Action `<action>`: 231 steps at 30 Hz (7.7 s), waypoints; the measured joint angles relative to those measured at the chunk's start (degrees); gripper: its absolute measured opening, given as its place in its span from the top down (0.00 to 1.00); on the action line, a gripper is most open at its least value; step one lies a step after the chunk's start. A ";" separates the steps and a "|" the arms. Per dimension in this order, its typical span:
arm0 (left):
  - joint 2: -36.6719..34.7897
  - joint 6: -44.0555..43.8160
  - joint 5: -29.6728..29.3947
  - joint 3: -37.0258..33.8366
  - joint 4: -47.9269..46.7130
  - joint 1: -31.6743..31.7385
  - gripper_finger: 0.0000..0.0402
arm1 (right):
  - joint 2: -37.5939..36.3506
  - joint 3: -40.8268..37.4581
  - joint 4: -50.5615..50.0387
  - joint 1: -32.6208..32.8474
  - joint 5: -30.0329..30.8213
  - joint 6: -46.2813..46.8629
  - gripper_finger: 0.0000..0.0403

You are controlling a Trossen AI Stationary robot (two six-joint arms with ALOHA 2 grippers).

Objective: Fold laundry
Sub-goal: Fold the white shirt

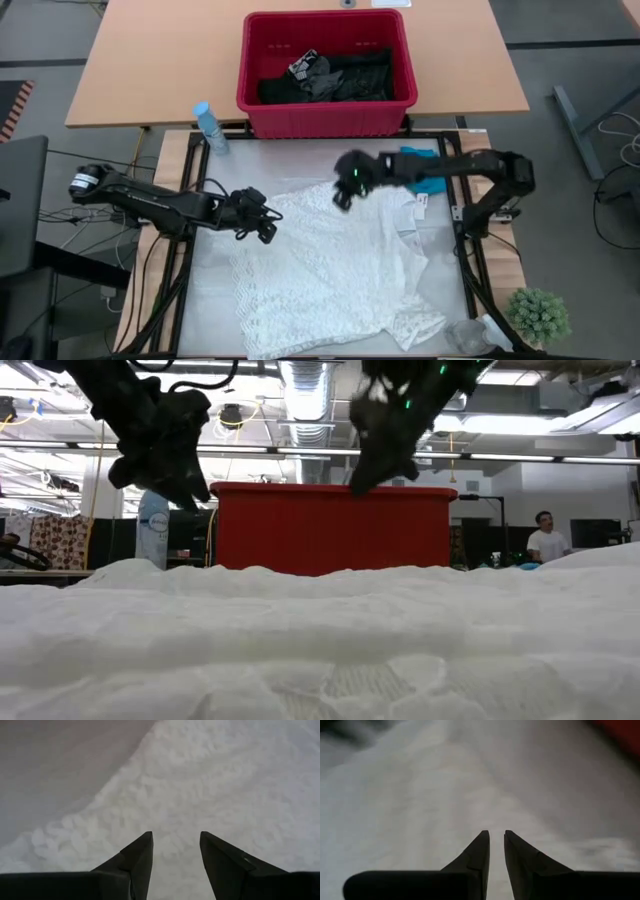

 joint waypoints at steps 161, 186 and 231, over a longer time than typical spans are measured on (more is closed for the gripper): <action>10.82 -14.74 22.71 -7.58 13.86 35.99 0.49 | 15.98 38.36 -38.80 -24.94 8.18 -26.03 0.96; -1.89 -21.53 20.94 -7.52 -13.79 17.43 0.99 | 16.00 38.36 -38.80 -24.99 8.18 -26.45 0.95; 0.73 27.68 28.20 -3.08 1.37 46.41 0.51 | 16.00 38.36 -38.26 -25.38 5.21 -25.92 0.95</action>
